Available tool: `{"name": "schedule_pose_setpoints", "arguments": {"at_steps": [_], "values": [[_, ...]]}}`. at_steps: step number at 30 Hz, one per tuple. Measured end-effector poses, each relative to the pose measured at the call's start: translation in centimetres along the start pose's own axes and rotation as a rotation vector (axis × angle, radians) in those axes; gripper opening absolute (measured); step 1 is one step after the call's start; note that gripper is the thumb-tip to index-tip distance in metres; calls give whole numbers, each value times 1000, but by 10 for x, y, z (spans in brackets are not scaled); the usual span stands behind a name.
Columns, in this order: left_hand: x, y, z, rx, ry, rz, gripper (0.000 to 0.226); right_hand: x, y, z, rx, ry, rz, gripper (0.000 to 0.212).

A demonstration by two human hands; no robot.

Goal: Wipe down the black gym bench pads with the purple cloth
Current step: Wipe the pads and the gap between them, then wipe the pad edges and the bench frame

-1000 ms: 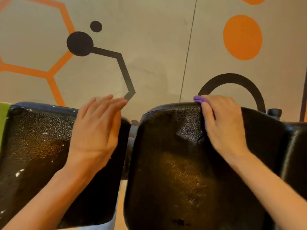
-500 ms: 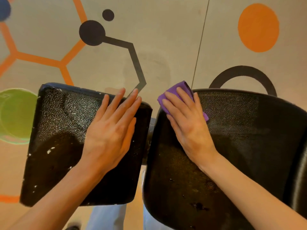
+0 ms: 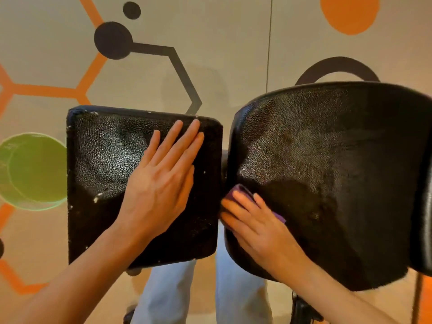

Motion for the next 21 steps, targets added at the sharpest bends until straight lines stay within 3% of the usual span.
{"name": "schedule_pose_setpoints", "arguments": {"at_steps": [2, 4, 9, 11, 15, 18, 21], "values": [[-1, -2, 1, 17, 0, 16, 54, -24, -9, 10, 27, -105, -52, 43], [-1, -1, 2, 34, -1, 27, 55, -9, 2, 1, 16, -84, -61, 38], [-1, -2, 4, 43, 21, 32, 53, 104, 50, -49, 27, 270, 180, 36], [0, -2, 5, 35, 27, 31, 53, 112, 51, -48, 27, 309, 193, 34], [0, -3, 6, -8, 25, 21, 53, 15, 7, -1, 69, 130, 62, 32], [0, -2, 6, -9, 27, 20, 53, -69, -25, 32, 101, -14, -41, 42], [-1, 0, 5, -2, 52, 18, 52, -87, -28, 36, 193, 5, -32, 39]]}}
Point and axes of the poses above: each hand's wrist, its own x-axis towards the middle knuckle, its own z-axis out of the palm, y = z × x, the point moved 2 cm from there along x, towards the middle knuckle, and after that the axes turned 11 degrees about x, right-handed, at the moved point
